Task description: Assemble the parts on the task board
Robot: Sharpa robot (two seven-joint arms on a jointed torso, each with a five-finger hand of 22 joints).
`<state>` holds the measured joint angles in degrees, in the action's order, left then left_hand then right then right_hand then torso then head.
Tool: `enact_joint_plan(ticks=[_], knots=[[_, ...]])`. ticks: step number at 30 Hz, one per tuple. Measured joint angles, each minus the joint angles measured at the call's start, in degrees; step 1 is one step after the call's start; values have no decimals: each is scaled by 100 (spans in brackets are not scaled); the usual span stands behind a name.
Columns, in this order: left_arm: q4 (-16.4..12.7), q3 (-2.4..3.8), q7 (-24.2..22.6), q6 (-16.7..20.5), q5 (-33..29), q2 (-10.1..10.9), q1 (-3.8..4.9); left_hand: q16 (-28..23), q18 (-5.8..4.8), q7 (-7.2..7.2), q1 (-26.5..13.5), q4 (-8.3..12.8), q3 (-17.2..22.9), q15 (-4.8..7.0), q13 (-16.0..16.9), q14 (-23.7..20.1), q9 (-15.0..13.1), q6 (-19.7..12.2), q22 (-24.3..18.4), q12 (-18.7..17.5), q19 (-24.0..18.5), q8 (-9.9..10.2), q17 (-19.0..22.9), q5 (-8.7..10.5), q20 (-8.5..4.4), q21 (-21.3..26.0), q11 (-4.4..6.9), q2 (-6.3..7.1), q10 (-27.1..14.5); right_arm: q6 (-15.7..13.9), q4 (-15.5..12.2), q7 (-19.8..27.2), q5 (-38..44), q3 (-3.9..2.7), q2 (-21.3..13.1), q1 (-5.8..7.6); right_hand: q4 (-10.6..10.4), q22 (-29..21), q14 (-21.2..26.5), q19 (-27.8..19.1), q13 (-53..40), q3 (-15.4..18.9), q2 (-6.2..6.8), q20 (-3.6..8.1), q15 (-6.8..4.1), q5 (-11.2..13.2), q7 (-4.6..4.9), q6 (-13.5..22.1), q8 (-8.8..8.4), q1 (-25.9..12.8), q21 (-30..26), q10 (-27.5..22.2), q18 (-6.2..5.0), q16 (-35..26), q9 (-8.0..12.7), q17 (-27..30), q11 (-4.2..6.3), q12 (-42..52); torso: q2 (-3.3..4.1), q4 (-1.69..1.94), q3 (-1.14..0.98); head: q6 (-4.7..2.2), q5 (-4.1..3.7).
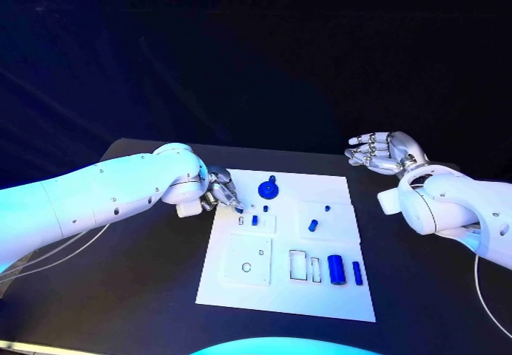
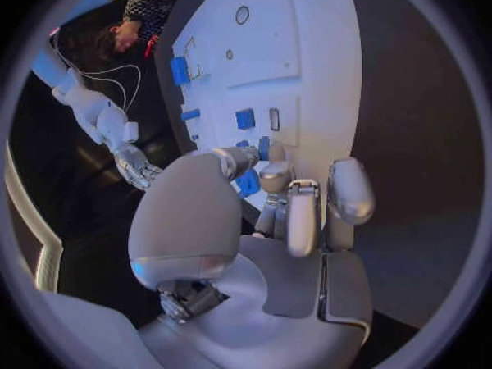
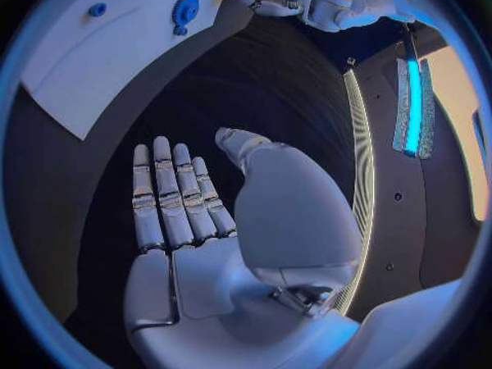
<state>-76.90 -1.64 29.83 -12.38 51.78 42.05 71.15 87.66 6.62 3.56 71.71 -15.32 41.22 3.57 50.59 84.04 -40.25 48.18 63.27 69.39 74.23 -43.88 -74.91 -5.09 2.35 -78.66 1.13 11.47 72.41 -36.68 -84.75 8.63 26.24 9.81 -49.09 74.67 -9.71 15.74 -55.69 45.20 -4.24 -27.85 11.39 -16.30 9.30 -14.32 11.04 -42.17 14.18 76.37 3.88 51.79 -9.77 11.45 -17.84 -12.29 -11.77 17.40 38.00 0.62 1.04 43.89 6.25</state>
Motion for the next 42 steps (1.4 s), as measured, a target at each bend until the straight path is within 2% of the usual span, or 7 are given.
enact_joint_plan(ticks=[10, 12, 25, 42], knots=[[-193, -39, 78, 57, 286, 52, -100, 23, 0, -8, -15, -7, 24, 0, 30, 0, 0, 28, 15, 18, 0, 1, 0, 0, 0, 0, -11, 15, 30, -5, -3, -3, 2, 1, -9, -2, 16, -46, 0, -41, 35, -16, -8, 1, 0, 0, 0, 0, -29, -53, 0, 0, 0, -44, 28, 31, 0, -24, 9, -9, -2, 21, 17], [-214, -40, 83, 60, 326, 55, -109, 23, -90, -8, -23, 8, 39, 0, 36, 0, 0, 28, 25, 22, 0, 1, 0, 0, 0, 0, -11, 22, 30, -8, -3, -3, 2, 1, -9, -3, 16, -57, 0, -41, 39, -16, -8, 1, 0, 0, 0, 0, -29, -53, 0, 0, 0, -74, 34, 43, 0, -24, 9, -9, -4, 26, 20], [-339, -43, 95, 63, 521, 72, -132, 23, -92, -11, -68, 16, 47, 0, 36, 0, 0, 31, 25, 22, -1, -18, 0, 0, 0, 0, -12, 68, 30, -30, -1, -1, -3, 2, -9, -5, 16, -78, 22, -41, 48, -16, -31, 1, 22, 0, 0, 0, -51, -76, 0, -22, -1, -78, 49, 61, -21, -46, 9, -10, -5, 62, 43], [-368, -44, 120, 32, 579, 86, -137, 22, -92, -30, -90, 0, 63, 20, 47, -21, -1, 52, 34, 22, 41, -22, 0, -23, 1, -27, -9, 90, 32, -34, 13, 3, -11, 2, 1, -10, 15, -95, 22, -40, 47, -16, -38, 1, 22, 0, 0, 0, -51, -128, 0, -21, 0, -110, 57, 72, -21, -46, 7, -9, 3, 75, 38]])
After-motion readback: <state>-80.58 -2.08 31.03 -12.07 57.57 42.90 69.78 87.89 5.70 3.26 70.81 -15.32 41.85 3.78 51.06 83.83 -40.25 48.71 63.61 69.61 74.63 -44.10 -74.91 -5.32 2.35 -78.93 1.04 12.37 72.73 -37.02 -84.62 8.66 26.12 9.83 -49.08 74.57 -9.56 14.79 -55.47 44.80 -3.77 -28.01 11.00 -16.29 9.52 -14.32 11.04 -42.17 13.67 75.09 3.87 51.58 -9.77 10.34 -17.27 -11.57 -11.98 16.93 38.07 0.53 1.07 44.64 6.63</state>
